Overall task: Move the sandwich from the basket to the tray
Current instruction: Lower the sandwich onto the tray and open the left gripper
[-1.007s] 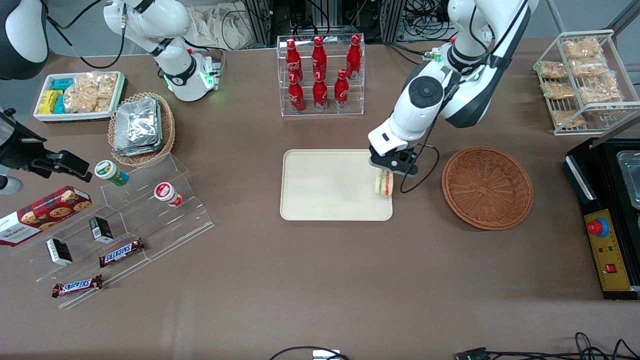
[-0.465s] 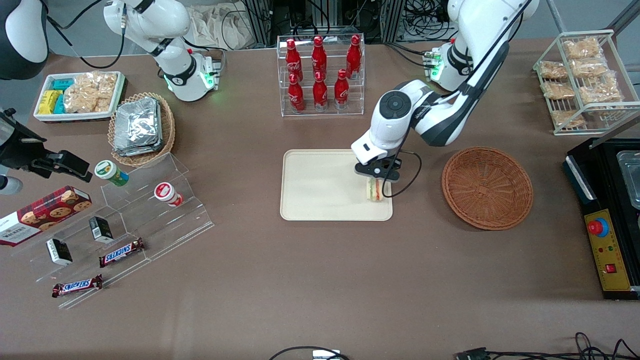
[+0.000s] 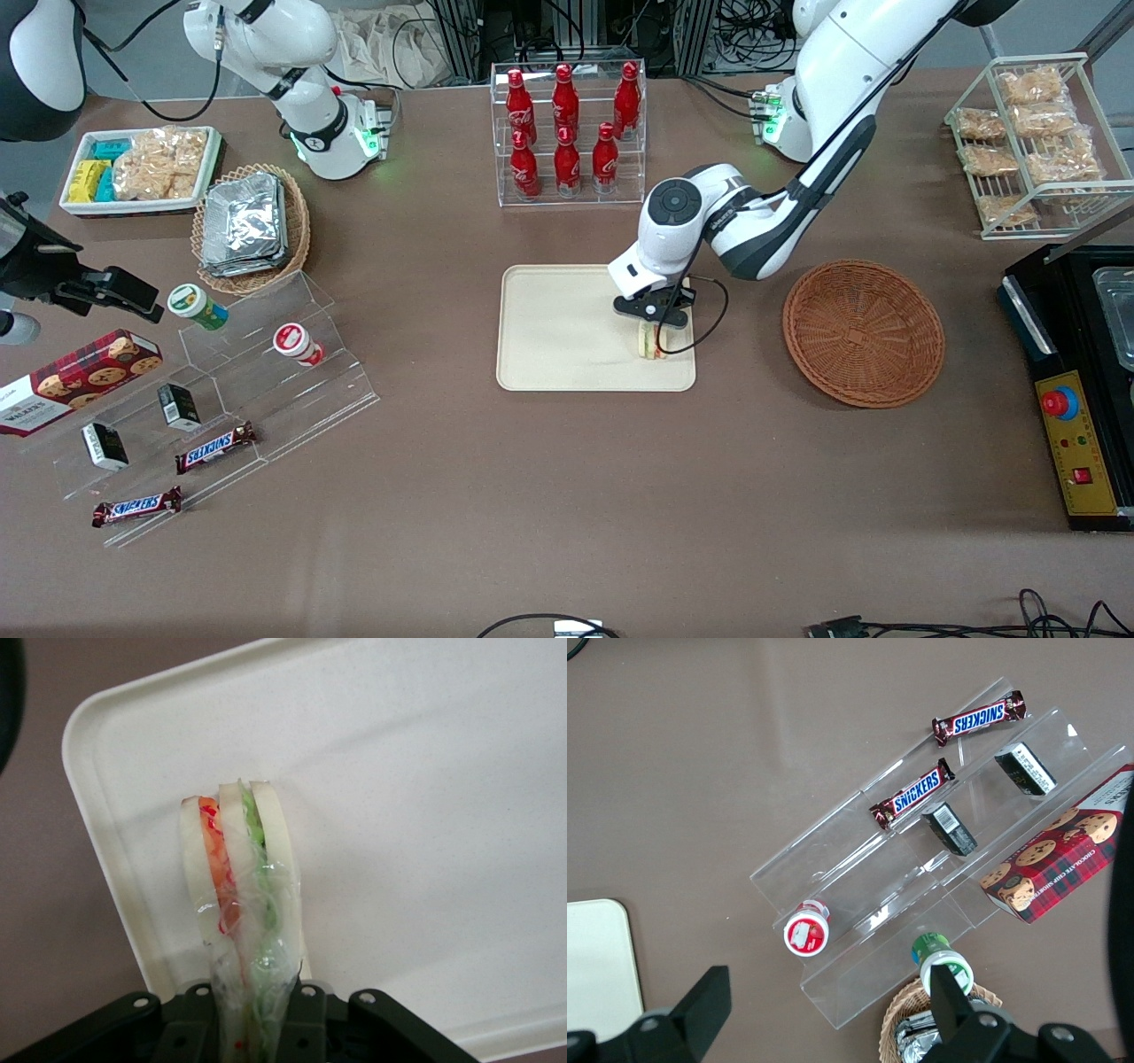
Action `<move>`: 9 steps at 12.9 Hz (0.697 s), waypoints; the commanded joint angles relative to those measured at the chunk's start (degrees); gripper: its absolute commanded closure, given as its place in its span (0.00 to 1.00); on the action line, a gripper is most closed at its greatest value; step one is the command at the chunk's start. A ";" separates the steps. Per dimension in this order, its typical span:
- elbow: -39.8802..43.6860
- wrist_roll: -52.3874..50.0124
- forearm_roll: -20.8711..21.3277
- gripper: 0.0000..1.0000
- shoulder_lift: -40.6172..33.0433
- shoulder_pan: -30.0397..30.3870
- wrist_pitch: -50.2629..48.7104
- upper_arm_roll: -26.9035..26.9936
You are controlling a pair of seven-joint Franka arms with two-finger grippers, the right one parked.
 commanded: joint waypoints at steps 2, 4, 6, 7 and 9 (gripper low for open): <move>1.27 -2.28 1.86 0.38 1.17 -0.90 0.02 0.12; 1.27 -2.20 1.86 0.00 1.17 -0.90 -0.33 0.12; 1.62 -2.20 1.78 0.00 0.65 -0.37 -0.42 0.20; 2.58 -2.37 1.69 0.00 0.30 -0.11 -1.03 0.29; 6.35 -2.28 1.34 0.00 0.21 0.60 -6.01 0.29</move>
